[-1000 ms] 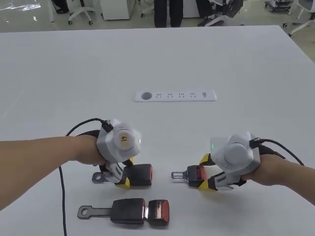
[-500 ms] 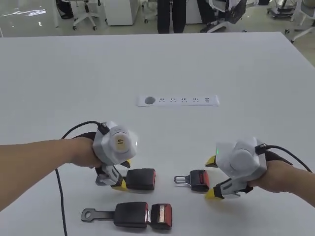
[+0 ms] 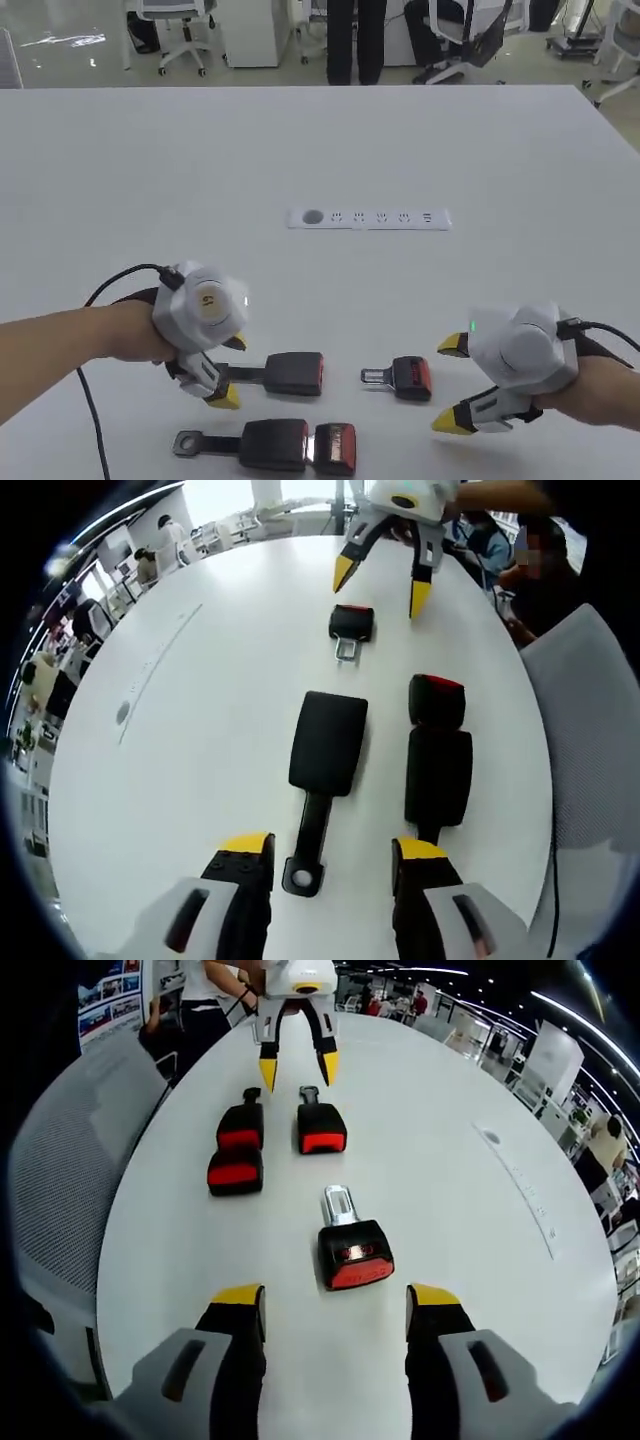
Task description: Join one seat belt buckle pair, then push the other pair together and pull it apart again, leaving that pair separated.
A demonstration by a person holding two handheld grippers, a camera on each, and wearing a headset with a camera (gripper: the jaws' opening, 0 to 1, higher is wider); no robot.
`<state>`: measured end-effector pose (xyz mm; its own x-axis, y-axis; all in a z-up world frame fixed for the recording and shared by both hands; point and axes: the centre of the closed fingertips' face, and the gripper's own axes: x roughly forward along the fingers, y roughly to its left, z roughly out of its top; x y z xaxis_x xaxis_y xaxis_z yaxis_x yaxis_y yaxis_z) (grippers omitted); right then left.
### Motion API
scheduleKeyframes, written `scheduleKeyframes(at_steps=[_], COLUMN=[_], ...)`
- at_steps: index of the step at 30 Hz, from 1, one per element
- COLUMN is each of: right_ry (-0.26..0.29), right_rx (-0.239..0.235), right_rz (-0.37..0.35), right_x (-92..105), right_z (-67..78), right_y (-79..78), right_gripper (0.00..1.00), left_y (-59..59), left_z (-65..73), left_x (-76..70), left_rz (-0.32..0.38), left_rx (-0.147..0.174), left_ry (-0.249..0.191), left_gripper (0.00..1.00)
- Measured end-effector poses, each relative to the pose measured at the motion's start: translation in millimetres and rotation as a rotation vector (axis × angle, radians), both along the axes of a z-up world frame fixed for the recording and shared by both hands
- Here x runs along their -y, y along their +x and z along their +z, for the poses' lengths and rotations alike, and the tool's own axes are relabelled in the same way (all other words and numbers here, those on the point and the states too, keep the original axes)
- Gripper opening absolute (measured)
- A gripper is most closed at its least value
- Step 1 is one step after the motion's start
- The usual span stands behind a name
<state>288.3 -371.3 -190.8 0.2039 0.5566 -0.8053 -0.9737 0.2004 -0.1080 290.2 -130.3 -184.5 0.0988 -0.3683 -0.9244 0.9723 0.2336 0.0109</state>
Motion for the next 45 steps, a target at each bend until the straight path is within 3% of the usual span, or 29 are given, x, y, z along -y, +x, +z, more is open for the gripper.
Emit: scheduleKeyframes(at_steps=[5,10,12,16,23,25,28,31,39,42,45], right_ry=[0.012,0.048,0.063,0.099,0.199,0.239,0.274,0.319,0.359,0.379,0.401], right_rx=[-0.007,-0.016,-0.017,-0.001,0.044,0.057,0.071,0.086,0.092,0.093,0.090], right_rz=[-0.025,-0.079,-0.097,-0.144,-0.237,-0.258,-0.305,-0.348,-0.389,-0.397,-0.410], right_x=[4.7,6.2,5.7,7.5,5.2,2.5,3.0,-1.8,-3.2,-4.9,-5.3], right_z=[2.3,1.1,5.5,6.2,14.8,18.0,20.1,28.4,23.2,21.7,19.4], right_y=[-10.2,-16.9,-23.0,-29.9,-43.2,-45.3,-48.4,-53.9,-63.0,-65.8,-68.2], right_gripper=[0.57,0.59,0.60,0.61,0.69,0.73,0.75,0.80,0.93,0.99,0.99], left_y=[-8.1,-20.0,-24.5,-30.2,-39.9,-40.1,-45.1,-48.2,-60.1,-63.8,-67.6], left_z=[7.3,11.8,12.1,15.2,29.3,29.3,30.7,25.1,28.8,35.0,33.8], left_x=[-11.3,-15.9,-19.6,-24.7,-16.6,-23.5,-22.4,-29.8,-19.8,-9.5,-4.7], left_rz=[0.066,0.147,0.162,0.210,0.340,0.374,0.436,0.478,0.546,0.567,0.566], left_rx=[0.012,0.013,0.017,0.064,0.134,0.153,0.192,0.204,0.249,0.264,0.277], left_ry=[-0.048,-0.153,-0.173,-0.231,-0.412,-0.439,-0.479,-0.521,-0.631,-0.675,-0.690], left_gripper=[0.51,0.53,0.54,0.56,0.65,0.69,0.73,0.79,0.90,0.93,0.97])
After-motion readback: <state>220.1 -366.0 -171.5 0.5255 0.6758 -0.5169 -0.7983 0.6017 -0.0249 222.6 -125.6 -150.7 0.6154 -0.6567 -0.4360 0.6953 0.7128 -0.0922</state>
